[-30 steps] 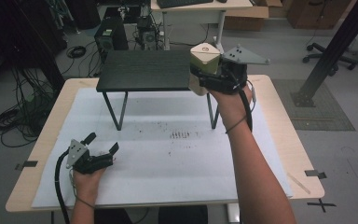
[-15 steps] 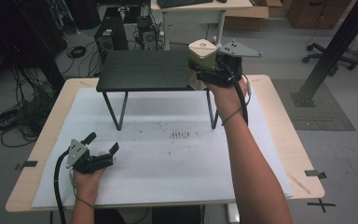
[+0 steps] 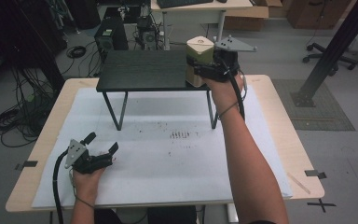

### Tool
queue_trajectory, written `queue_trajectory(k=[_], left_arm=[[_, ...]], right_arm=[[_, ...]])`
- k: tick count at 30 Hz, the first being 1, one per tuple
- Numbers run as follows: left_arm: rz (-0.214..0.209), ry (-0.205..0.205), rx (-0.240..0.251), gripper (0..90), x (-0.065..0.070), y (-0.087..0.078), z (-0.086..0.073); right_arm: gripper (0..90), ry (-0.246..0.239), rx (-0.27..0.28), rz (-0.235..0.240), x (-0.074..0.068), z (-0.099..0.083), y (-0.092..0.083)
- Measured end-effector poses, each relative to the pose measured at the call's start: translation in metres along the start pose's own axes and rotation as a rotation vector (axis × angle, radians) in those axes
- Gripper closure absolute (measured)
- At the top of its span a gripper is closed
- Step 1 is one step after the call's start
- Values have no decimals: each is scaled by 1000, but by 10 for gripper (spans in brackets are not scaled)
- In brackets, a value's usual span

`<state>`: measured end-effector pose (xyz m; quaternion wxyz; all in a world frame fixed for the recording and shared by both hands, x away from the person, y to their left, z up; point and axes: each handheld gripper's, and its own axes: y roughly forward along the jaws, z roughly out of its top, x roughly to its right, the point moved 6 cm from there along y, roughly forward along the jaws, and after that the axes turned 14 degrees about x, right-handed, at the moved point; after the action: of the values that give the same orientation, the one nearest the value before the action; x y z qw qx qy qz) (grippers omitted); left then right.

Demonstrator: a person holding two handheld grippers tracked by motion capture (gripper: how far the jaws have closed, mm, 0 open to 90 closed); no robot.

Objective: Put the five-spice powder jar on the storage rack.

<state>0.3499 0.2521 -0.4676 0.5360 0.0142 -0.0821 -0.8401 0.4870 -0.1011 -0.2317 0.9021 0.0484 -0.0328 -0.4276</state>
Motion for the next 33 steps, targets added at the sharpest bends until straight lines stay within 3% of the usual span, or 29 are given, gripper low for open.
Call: queue_trajectory(k=[12, 33], left_arm=[[-2, 10, -12, 2, 1, 1, -1], [-2, 10, -13, 2, 1, 1, -1]], right_arm=[[300, 9, -4, -14, 8, -4, 7], [296, 27, 8, -5, 10, -6, 10]])
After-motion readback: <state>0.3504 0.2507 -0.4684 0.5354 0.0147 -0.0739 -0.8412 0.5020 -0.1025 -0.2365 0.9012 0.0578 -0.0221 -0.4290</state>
